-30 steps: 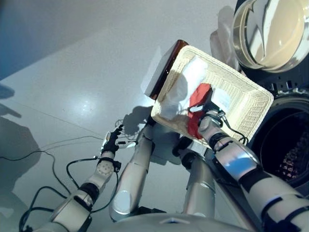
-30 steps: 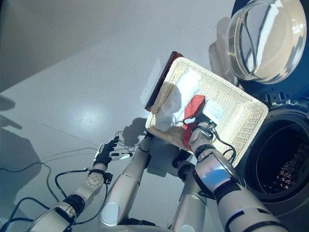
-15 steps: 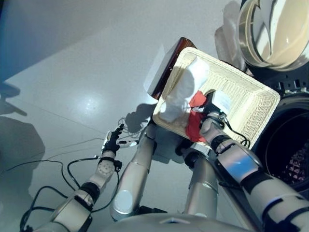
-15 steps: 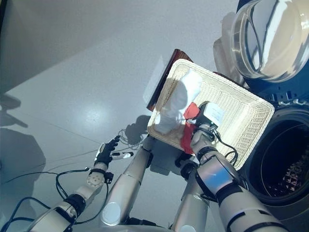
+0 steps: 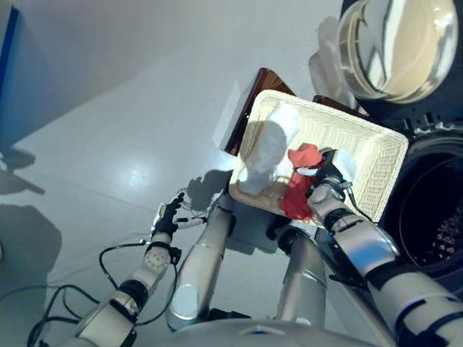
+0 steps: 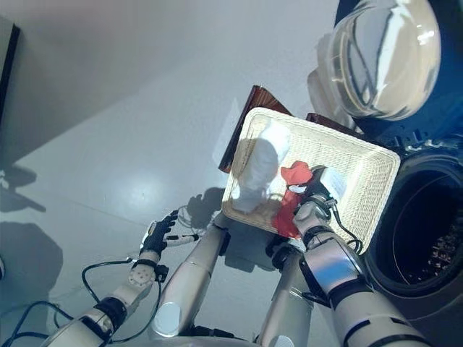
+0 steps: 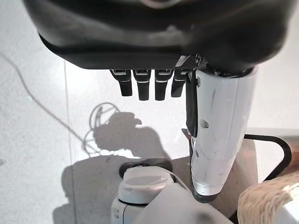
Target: Pick up the clothes and place them into the washing machine
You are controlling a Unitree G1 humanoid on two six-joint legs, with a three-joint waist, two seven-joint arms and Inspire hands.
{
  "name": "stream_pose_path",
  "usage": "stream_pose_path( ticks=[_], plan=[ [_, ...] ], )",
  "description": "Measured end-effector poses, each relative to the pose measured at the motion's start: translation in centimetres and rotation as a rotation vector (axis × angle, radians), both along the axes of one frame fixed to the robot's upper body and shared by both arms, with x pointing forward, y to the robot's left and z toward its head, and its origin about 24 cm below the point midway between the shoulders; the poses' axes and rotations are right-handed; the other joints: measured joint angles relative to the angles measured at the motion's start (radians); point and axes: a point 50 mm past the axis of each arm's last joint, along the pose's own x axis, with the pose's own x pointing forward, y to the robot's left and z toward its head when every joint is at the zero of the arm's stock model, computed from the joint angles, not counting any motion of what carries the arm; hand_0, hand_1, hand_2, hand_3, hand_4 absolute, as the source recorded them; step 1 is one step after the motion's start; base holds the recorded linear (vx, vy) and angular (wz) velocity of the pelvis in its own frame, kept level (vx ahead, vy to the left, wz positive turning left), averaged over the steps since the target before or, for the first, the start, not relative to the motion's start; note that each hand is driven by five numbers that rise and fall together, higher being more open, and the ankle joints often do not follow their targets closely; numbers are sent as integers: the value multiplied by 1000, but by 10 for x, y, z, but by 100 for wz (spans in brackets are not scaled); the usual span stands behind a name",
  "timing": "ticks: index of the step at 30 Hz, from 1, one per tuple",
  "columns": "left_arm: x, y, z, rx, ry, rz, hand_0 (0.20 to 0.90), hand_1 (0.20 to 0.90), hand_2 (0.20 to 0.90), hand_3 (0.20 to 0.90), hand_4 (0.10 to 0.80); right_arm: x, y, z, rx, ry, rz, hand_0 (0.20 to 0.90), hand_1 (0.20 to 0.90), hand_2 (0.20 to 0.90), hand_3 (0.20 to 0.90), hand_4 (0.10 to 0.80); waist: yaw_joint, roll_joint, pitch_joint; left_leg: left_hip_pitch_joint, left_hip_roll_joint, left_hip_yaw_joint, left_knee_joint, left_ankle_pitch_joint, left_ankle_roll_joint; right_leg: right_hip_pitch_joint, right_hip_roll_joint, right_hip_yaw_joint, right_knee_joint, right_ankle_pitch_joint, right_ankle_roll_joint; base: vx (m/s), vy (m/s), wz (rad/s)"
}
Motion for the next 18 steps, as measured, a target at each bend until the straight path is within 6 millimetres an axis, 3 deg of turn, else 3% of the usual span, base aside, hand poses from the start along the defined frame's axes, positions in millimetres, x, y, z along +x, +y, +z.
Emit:
stream_pose_path(
  ticks=[7, 11, 18],
  plan=[
    [-16, 5, -10, -7, 49, 23, 900, 900, 900, 900, 800, -13, -27, -5, 221, -86, -202, 200, 200, 200, 200, 300, -46, 12, -57, 72, 1, 34, -68, 10, 25, 55, 18, 41, -88, 44, 34, 38, 8, -20],
    [-17, 5, -11, -20, 59, 16, 900, 900, 900, 900, 800, -30, -38, -20, 517, -243, -380, 200, 200, 200, 200, 300, -57, 17, -91, 103, 7, 53, -86, 4, 34, 93, 23, 46, -137, 63, 41, -17, 33, -12],
    [-20, 4, -13, -46, 71, 12, 900, 900, 900, 900, 800, -45, -20, -45, 1031, -530, -647, 200, 200, 200, 200, 300, -85, 27, -100, 102, 1, 81, -78, -5, 47, 75, 19, 77, -126, 65, 41, -20, 14, -10]
  ],
)
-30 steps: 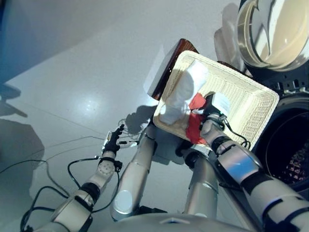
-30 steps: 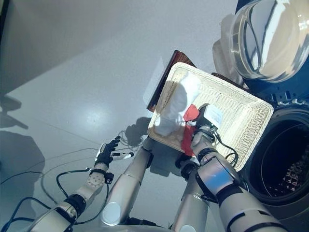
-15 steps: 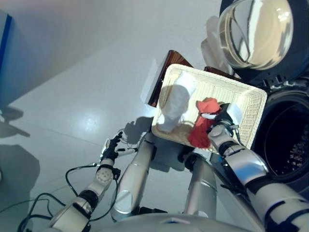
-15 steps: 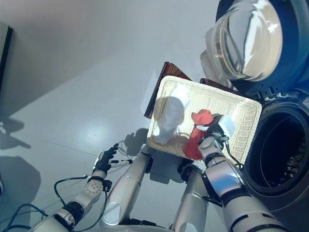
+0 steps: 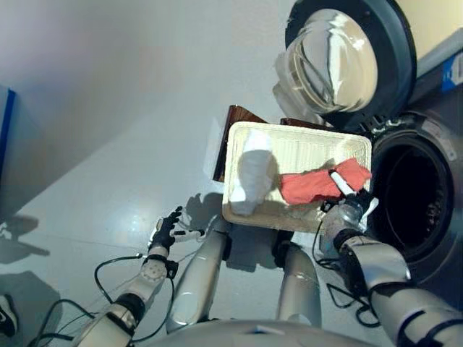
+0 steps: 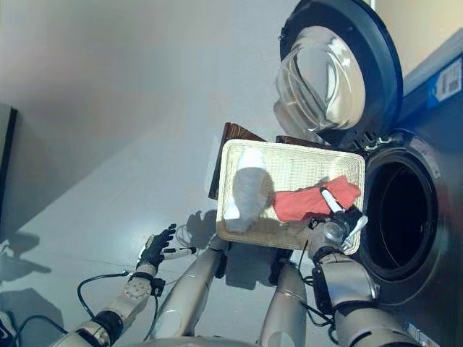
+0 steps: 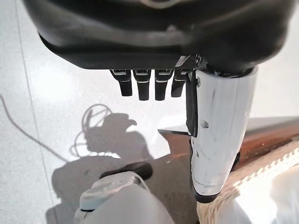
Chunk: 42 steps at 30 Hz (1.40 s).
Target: Pick up the clothes and place them into the washing machine
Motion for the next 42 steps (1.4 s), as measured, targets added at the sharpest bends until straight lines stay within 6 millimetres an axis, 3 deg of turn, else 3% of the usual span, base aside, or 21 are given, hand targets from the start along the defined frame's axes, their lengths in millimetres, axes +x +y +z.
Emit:
stream_pose_path(
  ticks=[5, 8, 11, 15, 21, 27, 32, 33, 34, 39, 42],
  plan=[
    [-10, -6, -7, -50, 28, 39, 900, 900, 900, 900, 800, 3, 25, -4, 268, -222, -209, 200, 200, 200, 200, 300, -26, 21, 2, -65, 1, 33, 143, -75, 6, -60, 5, 58, 86, -27, 5, 15, -13, -23],
    [-12, -3, -9, -87, 34, 84, 900, 900, 900, 900, 800, 11, 24, 8, 285, -297, -263, 200, 200, 200, 200, 300, -40, 38, 8, -131, 16, 57, 247, -123, 11, -121, 21, 91, 140, -36, 6, -43, 0, -32],
    [-9, -4, -7, -113, 14, 97, 900, 900, 900, 900, 800, 17, 8, 24, 255, -353, -304, 200, 200, 200, 200, 300, -47, 54, 29, -151, 16, 75, 311, -151, 16, -148, 23, 122, 192, -50, 8, -37, 26, -22],
    [-8, -8, -5, -141, -8, 92, 900, 900, 900, 900, 800, 32, -17, 60, 199, -453, -342, 200, 200, 200, 200, 300, -45, 73, 41, -181, 14, 81, 377, -193, 27, -189, 45, 173, 231, -52, 11, -29, 46, -37],
    [-8, -8, -4, -168, -20, 103, 900, 900, 900, 900, 800, 45, -55, 122, 75, -583, -378, 200, 200, 200, 200, 300, -46, 83, 39, -217, 17, 103, 385, -196, 27, -256, 59, 217, 247, -45, 14, -10, 25, -21],
    [-7, -16, -4, -191, -18, 60, 900, 900, 900, 900, 800, 43, -101, 210, -75, -715, -466, 200, 200, 200, 200, 300, -43, 133, 37, -222, 19, 141, 383, -198, 29, -287, 63, 257, 249, -34, 21, -1, 25, -14],
    [-13, -22, -4, -209, -18, 32, 900, 900, 900, 900, 800, 34, -113, 255, -283, -711, -496, 200, 200, 200, 200, 300, -35, 177, 33, -235, 11, 169, 355, -192, 36, -324, 58, 286, 249, -31, 28, 3, 21, -6],
    [-16, -23, -5, -213, -14, 30, 900, 900, 900, 900, 800, 32, -115, 261, -326, -703, -501, 494, 494, 494, 494, 510, -34, 182, 31, -235, 9, 177, 344, -190, 36, -332, 56, 294, 249, -31, 28, 12, 23, -6],
    [-18, -24, -5, -218, -15, 27, 900, 900, 900, 900, 800, 30, -117, 267, -379, -690, -502, 900, 900, 900, 900, 800, -35, 189, 30, -235, 3, 178, 335, -186, 35, -338, 51, 296, 248, -31, 30, 26, 32, 1],
    [-18, -25, -5, -223, -13, 26, 900, 900, 900, 900, 800, 31, -118, 280, -469, -689, -440, 900, 900, 900, 900, 800, -38, 204, 32, -232, 0, 184, 320, -182, 36, -343, 51, 301, 241, -31, 31, 27, 22, -2],
    [-20, -29, -8, -240, 0, 42, 900, 900, 900, 900, 800, 39, -112, 272, -439, -683, -379, 900, 900, 900, 900, 800, -38, 204, 32, -213, 5, 192, 310, -181, 36, -331, 56, 309, 231, -25, 39, 3, -3, -10]
  ],
)
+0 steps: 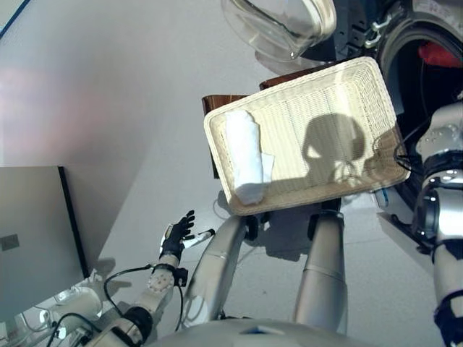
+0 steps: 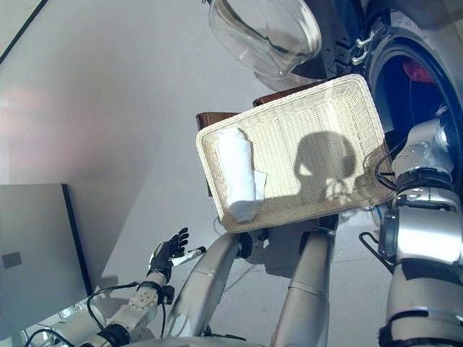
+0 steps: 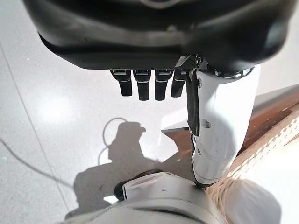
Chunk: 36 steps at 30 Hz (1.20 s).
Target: Pick up the clothes and place them into the washing machine
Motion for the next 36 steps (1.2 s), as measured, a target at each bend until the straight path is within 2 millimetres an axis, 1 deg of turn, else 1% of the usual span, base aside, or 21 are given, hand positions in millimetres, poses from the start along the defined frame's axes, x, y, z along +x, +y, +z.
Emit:
stream_pose_path(
  ticks=[2, 4, 5, 6, 8, 10, 12, 14, 16, 18, 20, 22, 23, 24, 26, 29, 32, 33, 34, 35, 36],
  plan=[
    [-2, 0, -2, -6, 14, 8, 900, 900, 900, 900, 800, 6, 5, -11, 42, 16, 38, 900, 900, 900, 900, 800, -8, -1, 0, 14, 2, 0, -5, 0, 0, 15, 2, 0, -4, 0, 0, -7, -22, -6],
    [-3, 0, -4, -11, 29, 10, 900, 900, 900, 900, 800, 10, 10, -38, 94, 79, 75, 900, 900, 900, 900, 800, -12, -1, 1, 39, 5, -3, -16, 2, -3, 39, 4, -5, -10, 0, 0, -8, -50, -2],
    [-5, 0, -5, -12, 36, 11, 900, 900, 900, 900, 800, 16, 19, -55, 137, 130, 117, 900, 900, 900, 900, 800, -6, -1, 0, 56, 6, -5, -24, 3, -5, 54, 3, -9, -10, -2, -3, -13, -61, 2],
    [-6, 1, -6, -9, 43, 14, 900, 900, 900, 900, 800, 18, 25, -67, 165, 150, 138, 900, 900, 900, 900, 800, -21, -1, 1, 67, 7, -9, -35, 5, -9, 66, 3, -14, -15, -2, -4, -12, -70, 5],
    [-8, 2, -8, -7, 51, 20, 900, 900, 900, 900, 800, 28, 53, -98, 171, 233, 238, 900, 900, 900, 900, 800, -36, -1, 0, 82, 8, -29, -53, 15, -19, 85, 4, -33, -21, -6, -12, -6, -71, 14],
    [-8, 1, -7, -9, 47, 16, 900, 900, 900, 900, 800, 29, 74, -131, 209, 310, 310, 900, 900, 900, 900, 800, -36, -1, 0, 99, 8, -51, -75, 29, -33, 102, 3, -55, -23, -10, -24, -6, -56, 23],
    [-8, 1, -7, -7, 49, 14, 900, 900, 900, 900, 800, 29, 90, -148, 213, 348, 333, 900, 900, 900, 900, 800, -36, -1, 1, 106, 11, -73, -90, 41, -47, 111, 3, -77, -25, -14, -39, 2, -51, 25],
    [-9, 3, -9, -4, 58, 21, 900, 900, 900, 900, 800, 26, 94, -157, 173, 381, 350, 900, 900, 900, 900, 800, -34, -4, 0, 112, 13, -106, -105, 58, -62, 130, 6, -115, -31, -15, -52, 5, -56, 32],
    [-9, 4, -9, -1, 60, 29, 900, 900, 900, 900, 800, 24, 95, -163, 160, 417, 365, 900, 900, 900, 900, 800, -31, -14, 0, 120, 18, -114, -113, 66, -70, 138, 10, -126, -35, -13, -61, 5, -44, 10],
    [-11, 8, -10, 7, 68, 44, 900, 900, 900, 900, 800, 25, 104, -170, 104, 478, 406, 900, 900, 900, 900, 800, -33, -23, -1, 126, 29, -119, -120, 71, -77, 145, 20, -135, -41, -9, -68, 5, -32, -2],
    [-10, 9, -10, 14, 67, 47, 900, 900, 900, 900, 800, 20, 109, -184, 17, 582, 448, 900, 900, 900, 900, 800, -34, -32, -2, 143, 36, -138, -127, 76, -87, 169, 24, -156, -43, -14, -78, 9, -54, 9],
    [-12, 14, -11, 27, 71, 53, 900, 900, 900, 900, 800, 16, 116, -196, -18, 657, 482, 900, 900, 900, 900, 800, -30, -58, -11, 145, 46, -145, -135, 81, -96, 172, 31, -172, -44, -18, -83, 10, -64, 10],
    [-11, 19, -11, 39, 74, 64, 900, 900, 900, 900, 800, 14, 121, -204, -38, 703, 505, 900, 900, 900, 900, 800, -33, -78, -15, 147, 48, -164, -142, 89, -107, 176, 34, -182, -47, -15, -93, 12, -56, 13],
    [-11, 20, -11, 42, 72, 65, 900, 900, 900, 900, 800, 13, 121, -207, -55, 732, 514, 900, 900, 900, 900, 800, -33, -83, -12, 151, 49, -173, -144, 92, -111, 184, 35, -190, -49, -14, -95, 1, -59, 22],
    [-12, 23, -11, 48, 80, 78, 900, 900, 900, 900, 800, 6, 125, -221, -120, 838, 547, 900, 900, 900, 900, 800, -29, -95, -13, 170, 59, -194, -151, 98, -120, 216, 38, -218, -64, -14, -106, 10, -61, 19],
    [-14, 28, -12, 69, 86, 82, 900, 900, 900, 900, 800, 2, 132, -232, -308, 1017, 609, 900, 900, 900, 900, 800, -27, -121, -16, 194, 66, -223, -190, 110, -135, 246, 37, -255, -84, -19, -120, 36, -41, 16],
    [-14, 33, -12, 90, 88, 81, 900, 900, 900, 900, 800, 1, 137, -238, -449, 1134, 644, 900, 900, 900, 900, 800, -23, -142, -13, 208, 74, -244, -203, 119, -144, 271, 41, -284, -98, -19, -127, 45, -41, 16],
    [-14, 34, -12, 97, 93, 80, 900, 900, 900, 900, 800, -1, 140, -241, -535, 1186, 669, 900, 900, 900, 900, 800, -15, -149, -16, 214, 78, -247, -214, 123, -146, 279, 42, -294, -106, -19, -128, 35, -32, 6],
    [-14, 35, -12, 101, 94, 79, 900, 900, 900, 900, 800, 0, 146, -243, -624, 1220, 700, 900, 900, 900, 900, 800, -2, -156, -15, 222, 83, -249, -218, 123, -146, 292, 44, -304, -115, -18, -130, 44, -36, 12],
    [-14, 35, -12, 112, 94, 68, 900, 900, 900, 900, 800, 2, 160, -245, -771, 1257, 762, 900, 900, 900, 900, 800, 6, -162, -18, 231, 83, -262, -229, 130, -151, 305, 38, -323, -123, -16, -134, 29, -15, 16],
    [-14, 35, -12, 113, 92, 65, 900, 900, 900, 900, 800, 4, 168, -245, -820, 1255, 787, 900, 900, 900, 900, 800, 9, -162, -18, 230, 82, -270, -232, 131, -152, 310, 38, -330, -126, -17, -134, 32, -11, 28]
  ],
)
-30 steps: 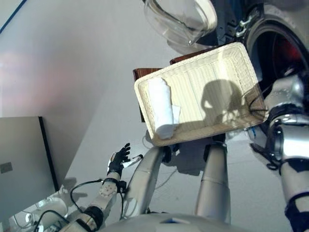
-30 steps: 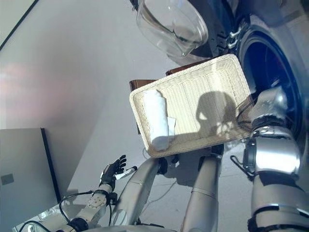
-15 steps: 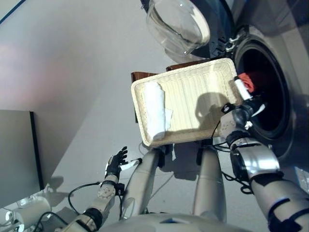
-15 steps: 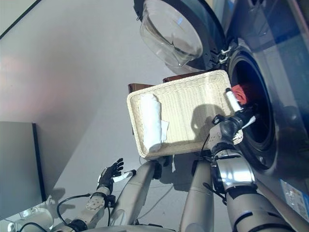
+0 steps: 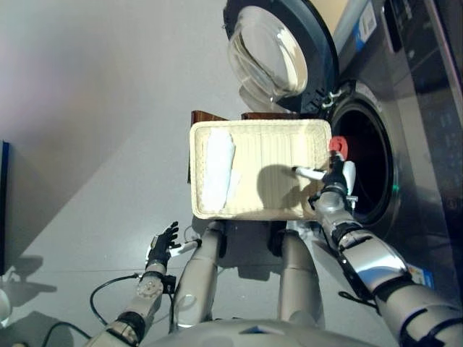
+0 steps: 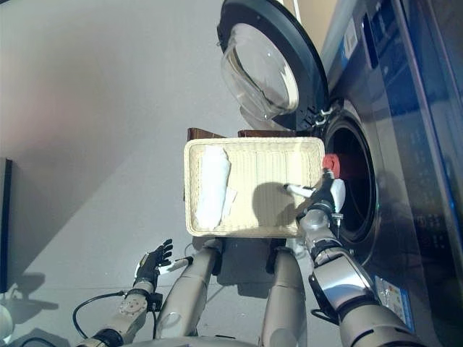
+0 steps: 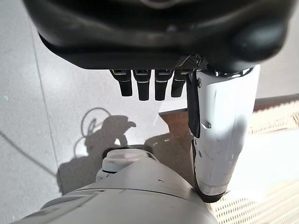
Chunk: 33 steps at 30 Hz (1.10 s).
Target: Pick up the clothes and place them into the washing machine
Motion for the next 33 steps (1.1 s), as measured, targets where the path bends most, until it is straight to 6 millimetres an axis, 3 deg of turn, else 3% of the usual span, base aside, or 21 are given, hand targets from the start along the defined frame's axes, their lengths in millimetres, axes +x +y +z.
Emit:
stream_pose_path(
  ticks=[5, 8, 13, 19, 33],
  plan=[
    [5, -1, 3, 15, -19, -19, 900, 900, 900, 900, 800, 8, 49, 7, -251, -50, 278, 900, 900, 900, 900, 800, 53, -15, 2, -4, -3, -25, -29, 30, -2, 18, -8, -45, -20, 0, 2, 15, 12, 27],
    [7, 0, 4, 41, -28, -23, 900, 900, 900, 900, 800, 13, 62, 12, -294, -75, 320, 900, 900, 900, 900, 800, 76, -30, 5, -4, -10, -37, -33, 34, 3, 32, -18, -71, -28, 1, 0, 33, 8, 23],
    [11, 8, 6, 74, -28, -12, 900, 900, 900, 900, 800, 22, 58, 22, -216, -80, 208, 900, 900, 900, 900, 800, 87, -74, 21, -5, -29, -53, -37, 37, 9, 47, -39, -85, -39, -4, 8, 18, 35, 15],
    [12, 13, 8, 89, -32, -9, 900, 900, 900, 900, 800, 17, 49, 13, -186, -29, 136, 900, 900, 900, 900, 800, 96, -87, 30, -11, -42, -58, -45, 42, 20, 54, -50, -93, -56, 0, 25, 12, 17, 6],
    [26, 13, 16, 101, -76, -8, 900, 900, 900, 900, 800, 17, 48, 13, -169, -26, 97, 900, 900, 900, 900, 800, 126, -94, 65, -40, -52, -76, -42, 50, 27, 50, -62, -125, -62, 0, 25, 14, 2, 8]
  ],
)
